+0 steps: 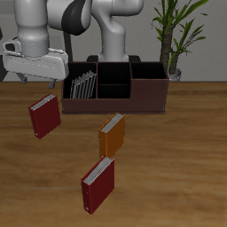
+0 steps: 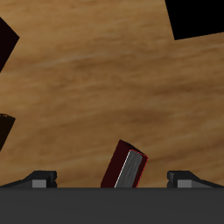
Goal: Place the striped book into the back desk caddy's left compartment and place the right red book into the back desk caddy's back compartment and place the orange book into the back desk caddy's front compartment
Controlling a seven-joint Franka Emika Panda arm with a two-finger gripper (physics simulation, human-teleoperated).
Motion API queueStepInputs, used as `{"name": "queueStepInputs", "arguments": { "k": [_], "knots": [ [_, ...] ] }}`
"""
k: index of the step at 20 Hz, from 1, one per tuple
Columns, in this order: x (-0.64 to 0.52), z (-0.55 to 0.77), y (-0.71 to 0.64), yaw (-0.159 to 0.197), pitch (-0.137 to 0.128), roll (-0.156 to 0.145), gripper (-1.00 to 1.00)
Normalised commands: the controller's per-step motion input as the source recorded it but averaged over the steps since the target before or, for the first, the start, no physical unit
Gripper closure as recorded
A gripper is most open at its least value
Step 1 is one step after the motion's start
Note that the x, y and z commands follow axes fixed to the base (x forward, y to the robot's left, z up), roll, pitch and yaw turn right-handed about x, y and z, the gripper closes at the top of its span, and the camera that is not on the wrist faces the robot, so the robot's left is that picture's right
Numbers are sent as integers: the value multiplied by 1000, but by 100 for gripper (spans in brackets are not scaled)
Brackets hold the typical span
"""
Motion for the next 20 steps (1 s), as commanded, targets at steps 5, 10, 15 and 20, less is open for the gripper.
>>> {"name": "queueStepInputs", "arguments": {
  "k": [5,10,15,20],
  "knots": [
    [-224,-352,-463,-89,-57,-44,-100],
    [-153,-267,-147,-38,-14,2,-100],
    [-208,-203,-7,-40,-43,3,-100],
    [-154,-162,118,-61,-43,1,-100]
  ]
}}
